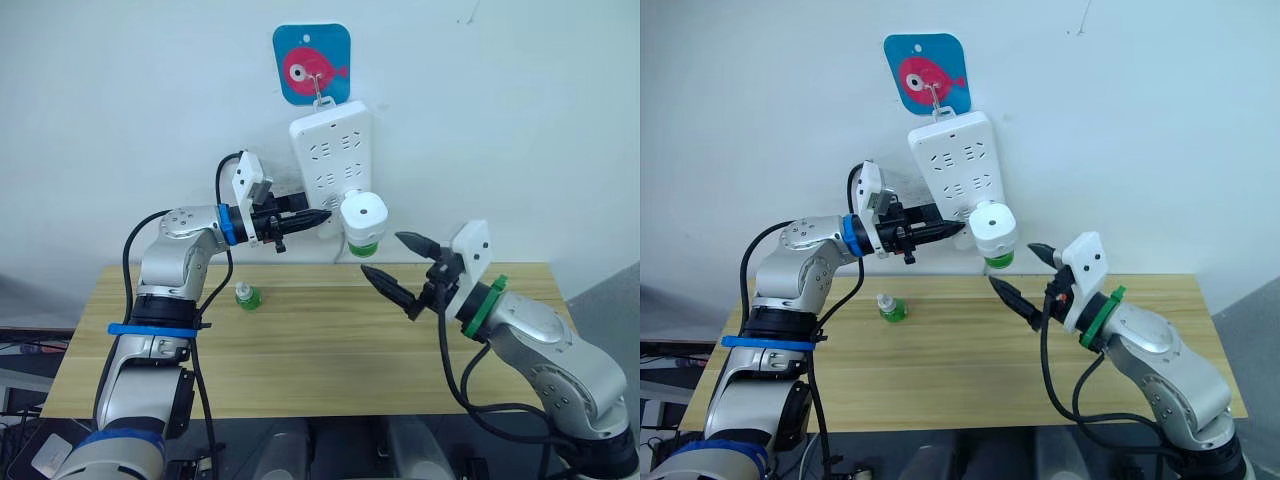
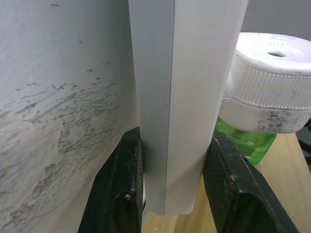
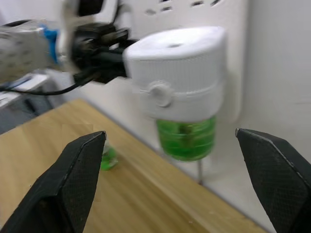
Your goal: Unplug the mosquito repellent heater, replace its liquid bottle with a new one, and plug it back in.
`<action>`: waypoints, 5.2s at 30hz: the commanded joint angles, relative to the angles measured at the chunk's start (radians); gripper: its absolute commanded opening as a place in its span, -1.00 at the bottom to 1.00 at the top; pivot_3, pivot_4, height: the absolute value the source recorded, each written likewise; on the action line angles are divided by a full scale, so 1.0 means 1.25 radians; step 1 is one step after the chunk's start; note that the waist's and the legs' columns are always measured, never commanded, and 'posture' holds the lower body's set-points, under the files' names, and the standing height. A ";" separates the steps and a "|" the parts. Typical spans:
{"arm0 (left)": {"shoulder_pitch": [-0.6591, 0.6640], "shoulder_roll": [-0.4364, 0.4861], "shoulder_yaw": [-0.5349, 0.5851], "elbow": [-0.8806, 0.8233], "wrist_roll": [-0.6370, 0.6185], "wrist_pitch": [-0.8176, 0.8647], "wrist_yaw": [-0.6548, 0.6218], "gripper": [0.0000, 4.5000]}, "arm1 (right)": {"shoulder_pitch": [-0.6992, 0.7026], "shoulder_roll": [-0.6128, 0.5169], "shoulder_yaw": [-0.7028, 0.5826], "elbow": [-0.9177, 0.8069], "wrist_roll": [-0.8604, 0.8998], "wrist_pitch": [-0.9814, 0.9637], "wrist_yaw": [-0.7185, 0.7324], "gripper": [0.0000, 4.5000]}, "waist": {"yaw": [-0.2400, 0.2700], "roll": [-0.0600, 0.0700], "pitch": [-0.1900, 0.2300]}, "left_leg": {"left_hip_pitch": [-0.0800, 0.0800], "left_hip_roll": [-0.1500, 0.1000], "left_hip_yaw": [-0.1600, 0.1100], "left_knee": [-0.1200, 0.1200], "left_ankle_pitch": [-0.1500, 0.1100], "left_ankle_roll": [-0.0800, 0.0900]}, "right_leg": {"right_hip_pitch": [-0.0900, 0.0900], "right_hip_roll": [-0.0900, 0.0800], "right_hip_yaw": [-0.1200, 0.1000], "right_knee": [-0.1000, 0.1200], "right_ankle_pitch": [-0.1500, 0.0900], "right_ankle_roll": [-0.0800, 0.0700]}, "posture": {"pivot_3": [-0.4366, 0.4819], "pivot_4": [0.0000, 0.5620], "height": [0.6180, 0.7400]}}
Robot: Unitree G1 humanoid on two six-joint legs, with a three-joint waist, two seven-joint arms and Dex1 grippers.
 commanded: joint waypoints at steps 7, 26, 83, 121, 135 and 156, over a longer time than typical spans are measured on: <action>0.021 -0.033 0.025 -0.116 -0.022 0.027 0.094 -0.43 | -0.070 0.068 0.049 -0.042 -0.069 0.042 -0.094 1.00 | -0.001 0.000 0.000 | 0.000 0.000 0.000 0.000 0.000 0.000 | 0.000 0.000 0.000 0.000 0.000 0.000 | -0.33 -0.29 1.00; 0.061 -0.045 0.022 -0.185 -0.027 0.050 0.156 -0.43 | -0.119 0.142 0.064 0.011 -0.158 0.024 -0.101 0.38 | -0.001 0.000 0.000 | 0.000 0.000 0.000 0.000 0.000 0.000 | 0.000 0.000 0.000 0.000 0.001 0.000 | -0.27 -0.26 1.00; 0.348 -0.203 -0.157 -0.441 0.100 -0.096 0.398 0.99 | -0.038 0.239 -0.372 0.176 0.748 0.117 -0.430 0.36 | -0.023 0.001 0.000 | 0.003 0.002 0.017 -0.003 0.003 0.009 | -0.002 0.003 0.018 -0.001 0.010 0.001 | -0.24 -0.26 1.00; 0.261 -0.260 -0.210 -0.344 0.125 -0.151 0.390 0.00 | -0.002 0.046 -0.213 0.167 0.933 -0.004 -0.431 0.98 | -0.022 0.001 0.000 | 0.003 0.001 0.020 -0.003 0.003 0.010 | -0.002 0.003 0.019 -0.002 0.010 0.002 | -0.29 -0.29 1.00; 0.244 -0.031 -0.214 -0.256 0.138 -0.358 0.092 0.00 | -0.140 -0.266 -0.139 0.448 0.977 0.326 -0.078 0.98 | -0.017 0.001 0.000 | 0.003 0.001 0.021 -0.003 0.002 0.011 | -0.002 0.003 0.018 -0.003 0.010 0.002 | -0.21 -0.35 1.00; 0.248 -0.054 -0.212 -0.240 0.154 -0.443 0.080 0.00 | -0.233 -0.263 -0.112 0.567 0.947 0.458 0.007 0.73 | 0.003 0.001 0.000 | 0.001 0.001 0.021 -0.002 0.003 0.011 | -0.002 0.003 0.019 -0.005 0.012 0.004 | -0.18 -0.34 1.00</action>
